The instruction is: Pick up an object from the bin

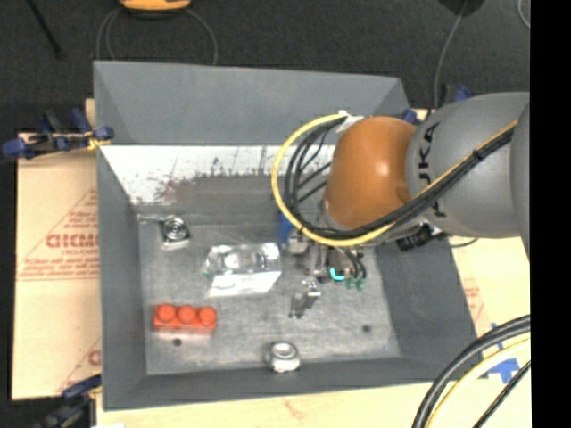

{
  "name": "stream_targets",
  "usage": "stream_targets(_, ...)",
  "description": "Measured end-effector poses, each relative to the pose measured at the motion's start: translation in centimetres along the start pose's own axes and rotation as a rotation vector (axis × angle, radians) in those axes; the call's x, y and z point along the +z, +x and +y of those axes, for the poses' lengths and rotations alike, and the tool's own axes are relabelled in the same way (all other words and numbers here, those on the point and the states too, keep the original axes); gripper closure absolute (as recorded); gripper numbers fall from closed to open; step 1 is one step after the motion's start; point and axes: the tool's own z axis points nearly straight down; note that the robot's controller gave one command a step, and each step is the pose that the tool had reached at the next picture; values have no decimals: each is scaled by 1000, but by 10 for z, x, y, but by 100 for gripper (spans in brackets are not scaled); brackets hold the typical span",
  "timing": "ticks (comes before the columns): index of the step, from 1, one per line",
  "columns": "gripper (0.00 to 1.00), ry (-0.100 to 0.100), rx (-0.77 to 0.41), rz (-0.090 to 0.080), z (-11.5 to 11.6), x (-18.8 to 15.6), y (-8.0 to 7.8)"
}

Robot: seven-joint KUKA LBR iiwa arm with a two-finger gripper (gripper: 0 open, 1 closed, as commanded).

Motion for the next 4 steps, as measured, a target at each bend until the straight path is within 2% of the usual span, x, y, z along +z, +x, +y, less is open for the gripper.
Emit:
stream_targets(1,0,3,58,-10,25,33,-31)
stream_targets(2,100,2,58,-7,26,36,-30)
stream_targets(3,0,2,59,-7,26,36,-30)
stream_targets(4,0,1,53,-3,95,42,6)
